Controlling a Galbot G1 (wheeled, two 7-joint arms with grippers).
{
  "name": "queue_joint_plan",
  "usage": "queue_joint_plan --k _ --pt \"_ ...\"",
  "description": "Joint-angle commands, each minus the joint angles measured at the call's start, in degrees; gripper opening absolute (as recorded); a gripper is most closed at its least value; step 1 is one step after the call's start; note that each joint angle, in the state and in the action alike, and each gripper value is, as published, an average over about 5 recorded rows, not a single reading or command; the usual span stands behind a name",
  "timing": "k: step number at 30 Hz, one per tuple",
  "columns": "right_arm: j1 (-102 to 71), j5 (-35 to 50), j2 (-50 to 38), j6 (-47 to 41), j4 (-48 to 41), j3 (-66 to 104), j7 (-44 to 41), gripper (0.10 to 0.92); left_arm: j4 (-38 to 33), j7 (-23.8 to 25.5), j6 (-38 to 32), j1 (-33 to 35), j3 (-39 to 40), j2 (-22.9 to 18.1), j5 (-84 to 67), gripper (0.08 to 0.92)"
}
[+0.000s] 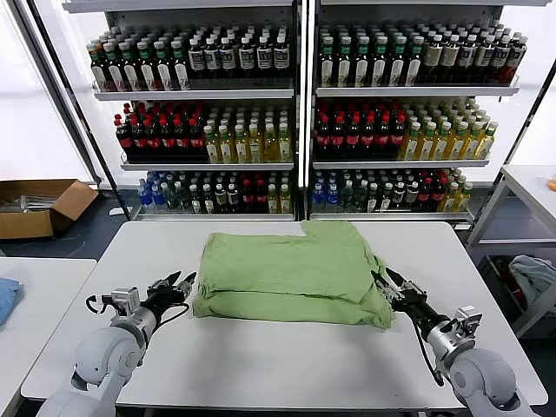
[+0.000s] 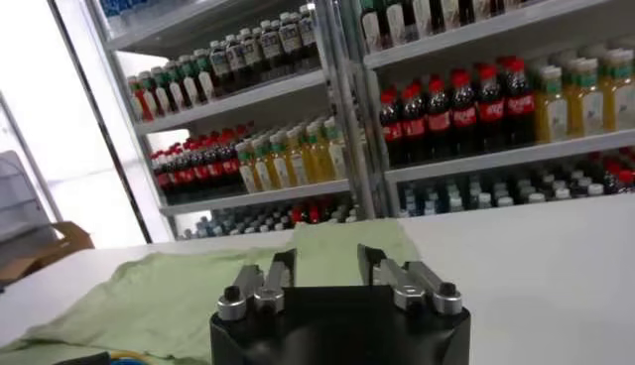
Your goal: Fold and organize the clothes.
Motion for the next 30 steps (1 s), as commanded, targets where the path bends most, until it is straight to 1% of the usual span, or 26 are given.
queue_joint_plan --k 1,3,6,9,11,14,20,26,30 --pt "-5.2 -7.11 -0.08 -1.44 3.15 1.11 1.76 0.704 -3.22 0.87 -0.06 6.62 -0.7 -0.8 2.67 0.591" --pt "-7.11 -9.55 0.63 -2.7 3.5 0.84 2.43 0.761 -3.13 1.14 -0.07 8.34 -0.17 -1.92 3.21 0.652" --pt "-7.82 -11.24 1.76 -4.98 3.13 -0.06 4.57 0.807 -2.36 1.2 -0.09 9.36 0.54 -3.3 3.29 0.737" --pt "-7.14 -11.3 2.38 -6.74 2.6 -0.98 6.16 0.774 -1.34 1.17 -0.1 9.1 1.14 -3.85 3.05 0.794" --pt "-6.57 -10.98 2.53 -7.6 2.44 -1.63 6.82 0.721 -0.57 1.13 -0.1 8.47 1.54 -4.02 2.8 0.788" --pt "-6.13 -10.3 2.56 -8.22 2.48 -2.24 7.15 0.635 0.33 1.05 -0.1 7.41 2.05 -4.29 2.5 0.719" --pt "-6.2 -9.12 2.41 -8.68 2.46 -2.2 7.2 0.461 0.87 1.23 -0.12 6.57 2.52 -4.41 2.13 0.546" --pt "-6.07 -8.06 2.65 -7.02 1.78 -2.37 6.63 0.288 0.72 2.04 -0.2 6.74 2.28 -4.13 1.64 0.373" --pt "-6.33 -7.08 2.37 -5.98 2.73 -1.88 5.84 0.176 -0.43 2.6 -0.2 8.07 1.46 -3.33 1.53 0.252"
